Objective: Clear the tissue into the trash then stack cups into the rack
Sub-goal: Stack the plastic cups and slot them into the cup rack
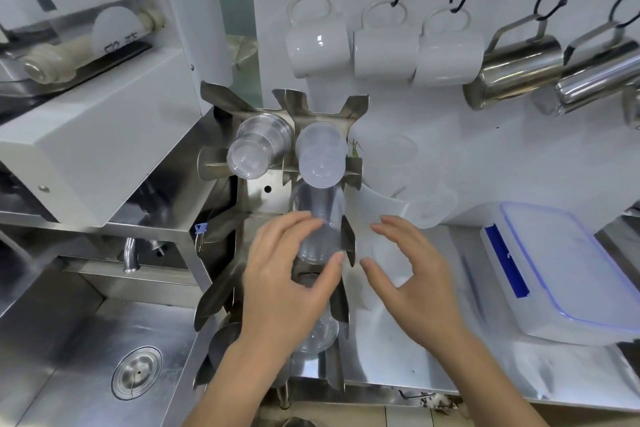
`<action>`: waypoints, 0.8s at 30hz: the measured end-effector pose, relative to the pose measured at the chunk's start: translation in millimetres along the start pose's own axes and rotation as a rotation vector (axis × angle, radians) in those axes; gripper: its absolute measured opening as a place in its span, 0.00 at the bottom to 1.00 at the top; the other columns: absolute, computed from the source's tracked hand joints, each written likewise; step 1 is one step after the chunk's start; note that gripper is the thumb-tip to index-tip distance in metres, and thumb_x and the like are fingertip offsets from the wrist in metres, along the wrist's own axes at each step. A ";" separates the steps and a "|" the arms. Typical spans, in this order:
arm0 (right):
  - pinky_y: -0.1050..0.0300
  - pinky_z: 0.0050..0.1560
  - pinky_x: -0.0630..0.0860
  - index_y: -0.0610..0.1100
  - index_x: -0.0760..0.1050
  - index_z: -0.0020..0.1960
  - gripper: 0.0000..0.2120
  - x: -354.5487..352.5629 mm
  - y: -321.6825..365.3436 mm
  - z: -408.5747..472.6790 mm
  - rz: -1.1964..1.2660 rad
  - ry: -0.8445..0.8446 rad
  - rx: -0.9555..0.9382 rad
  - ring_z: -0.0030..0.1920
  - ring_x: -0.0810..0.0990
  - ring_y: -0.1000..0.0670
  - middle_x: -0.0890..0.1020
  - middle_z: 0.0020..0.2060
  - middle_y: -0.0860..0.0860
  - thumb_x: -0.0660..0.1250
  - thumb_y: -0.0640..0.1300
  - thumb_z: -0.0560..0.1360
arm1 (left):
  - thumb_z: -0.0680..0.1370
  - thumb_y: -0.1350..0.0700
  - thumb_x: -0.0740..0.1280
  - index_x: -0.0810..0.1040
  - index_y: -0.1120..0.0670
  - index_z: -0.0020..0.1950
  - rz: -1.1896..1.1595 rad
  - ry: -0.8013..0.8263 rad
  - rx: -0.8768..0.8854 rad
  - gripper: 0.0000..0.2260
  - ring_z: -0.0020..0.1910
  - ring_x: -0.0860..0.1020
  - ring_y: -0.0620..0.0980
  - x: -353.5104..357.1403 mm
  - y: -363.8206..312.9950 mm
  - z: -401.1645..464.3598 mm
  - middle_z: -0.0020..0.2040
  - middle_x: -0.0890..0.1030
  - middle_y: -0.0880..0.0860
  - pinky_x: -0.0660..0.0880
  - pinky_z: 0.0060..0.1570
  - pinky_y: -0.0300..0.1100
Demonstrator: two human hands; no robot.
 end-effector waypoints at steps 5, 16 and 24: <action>0.58 0.73 0.64 0.57 0.70 0.69 0.27 -25.5 -32.7 -14.1 -0.035 0.056 0.109 0.73 0.64 0.61 0.70 0.71 0.60 0.73 0.49 0.72 | 0.73 0.50 0.74 0.81 0.57 0.63 -0.048 0.110 0.135 0.21 0.70 0.73 0.53 38.5 -34.1 -14.0 0.67 0.78 0.53 0.70 0.70 0.48; 0.67 0.69 0.61 0.64 0.61 0.69 0.32 -51.2 -102.3 -14.2 -0.067 0.180 0.159 0.69 0.62 0.70 0.65 0.67 0.72 0.74 0.53 0.71 | 0.73 0.49 0.74 0.71 0.46 0.72 -0.186 0.336 -0.147 0.28 0.74 0.66 0.38 131.9 -43.3 -43.2 0.73 0.69 0.40 0.63 0.70 0.29; 0.63 0.70 0.65 0.56 0.61 0.73 0.34 -21.7 -156.8 -5.7 -0.002 0.314 0.214 0.69 0.67 0.62 0.69 0.71 0.61 0.73 0.53 0.71 | 0.66 0.40 0.71 0.58 0.25 0.67 -0.120 0.334 -0.504 0.34 0.70 0.68 0.34 164.9 7.3 -61.4 0.67 0.67 0.28 0.67 0.65 0.33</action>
Point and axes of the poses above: each hand's wrist, its own z-axis towards the middle knuckle, its own x-axis out of the palm, y = z × x, the point moved 10 cm from there along z, towards the middle knuckle
